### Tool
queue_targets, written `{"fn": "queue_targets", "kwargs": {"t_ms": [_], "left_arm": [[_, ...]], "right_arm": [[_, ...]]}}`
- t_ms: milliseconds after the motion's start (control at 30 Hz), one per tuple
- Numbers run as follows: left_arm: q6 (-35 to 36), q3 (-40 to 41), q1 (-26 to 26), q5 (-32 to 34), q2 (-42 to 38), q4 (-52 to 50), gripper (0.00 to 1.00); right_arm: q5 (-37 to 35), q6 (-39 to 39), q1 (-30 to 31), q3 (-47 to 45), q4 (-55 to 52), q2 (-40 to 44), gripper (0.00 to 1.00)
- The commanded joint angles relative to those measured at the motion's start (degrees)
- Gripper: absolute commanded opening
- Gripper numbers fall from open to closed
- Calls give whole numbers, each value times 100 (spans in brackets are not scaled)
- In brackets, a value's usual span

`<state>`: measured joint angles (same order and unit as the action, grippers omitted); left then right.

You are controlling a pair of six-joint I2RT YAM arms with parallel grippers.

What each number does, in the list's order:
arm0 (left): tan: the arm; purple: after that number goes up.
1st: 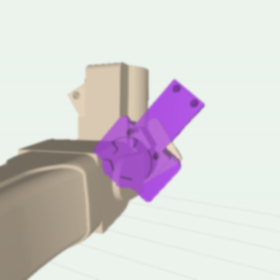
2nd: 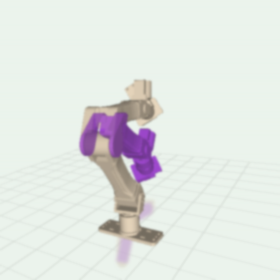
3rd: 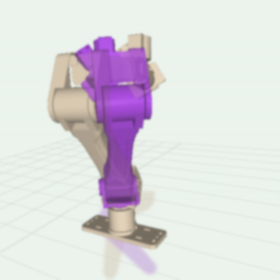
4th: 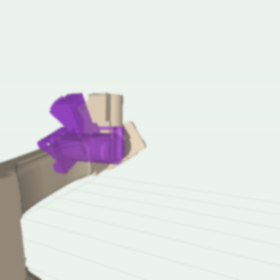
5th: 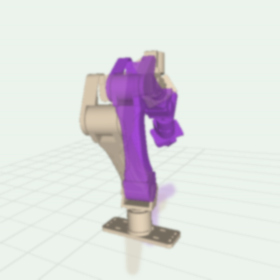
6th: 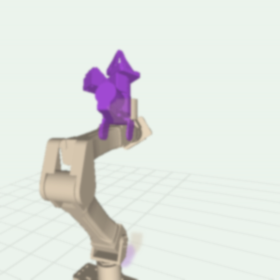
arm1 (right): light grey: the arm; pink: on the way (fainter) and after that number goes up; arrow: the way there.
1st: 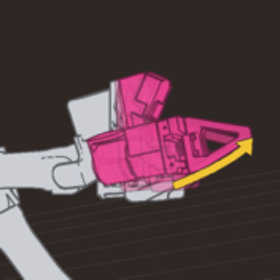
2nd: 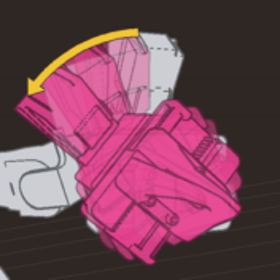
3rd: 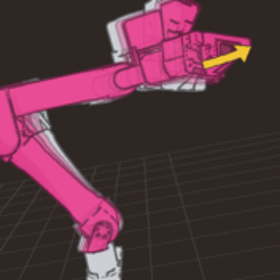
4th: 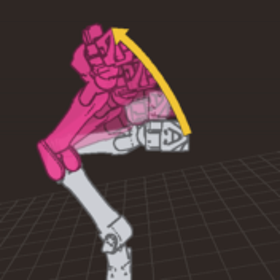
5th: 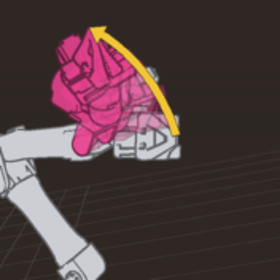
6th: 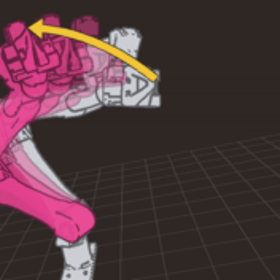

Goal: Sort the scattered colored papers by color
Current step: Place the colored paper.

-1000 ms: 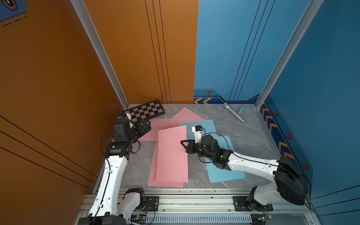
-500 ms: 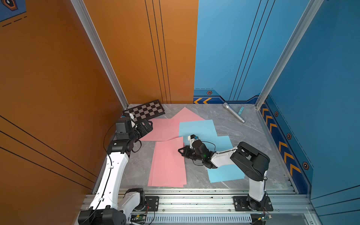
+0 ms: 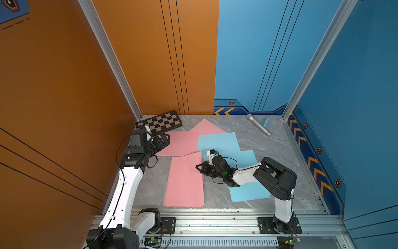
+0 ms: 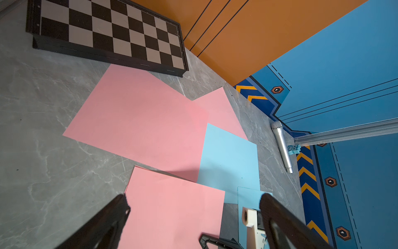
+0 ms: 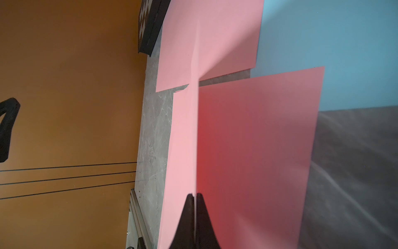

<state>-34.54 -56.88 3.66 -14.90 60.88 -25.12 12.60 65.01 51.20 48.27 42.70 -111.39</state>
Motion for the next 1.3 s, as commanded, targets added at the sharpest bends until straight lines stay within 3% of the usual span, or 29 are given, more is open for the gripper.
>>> {"fn": "queue_targets", "kwargs": {"t_ms": [0, 200, 233, 500, 800, 1000, 1267], "left_arm": [[79, -157, -58, -92, 18, -54, 98], [99, -159, -103, -82, 34, -54, 98], [101, -164, -113, -83, 42, -54, 98], [123, -174, -163, -55, 156, -55, 98], [153, -170, -356, 151, 591, -47, 98], [244, -541, -608, 199, 1169, -41, 98], [438, -1484, -1123, -19, 2443, 1, 98]], "right_arm": [[-257, 114, 36, -63, 174, -124, 0], [-302, 139, 48, -76, 137, -124, 3], [-314, 126, 48, -84, 99, -92, 12], [-653, -278, -2, -65, -1030, 564, 55], [-1294, -1394, -200, 456, -3823, 1629, 87], [-1424, -1954, -527, 601, -4515, 2023, 92], [-903, -2535, -1805, 857, -4707, 2132, 98]]}}
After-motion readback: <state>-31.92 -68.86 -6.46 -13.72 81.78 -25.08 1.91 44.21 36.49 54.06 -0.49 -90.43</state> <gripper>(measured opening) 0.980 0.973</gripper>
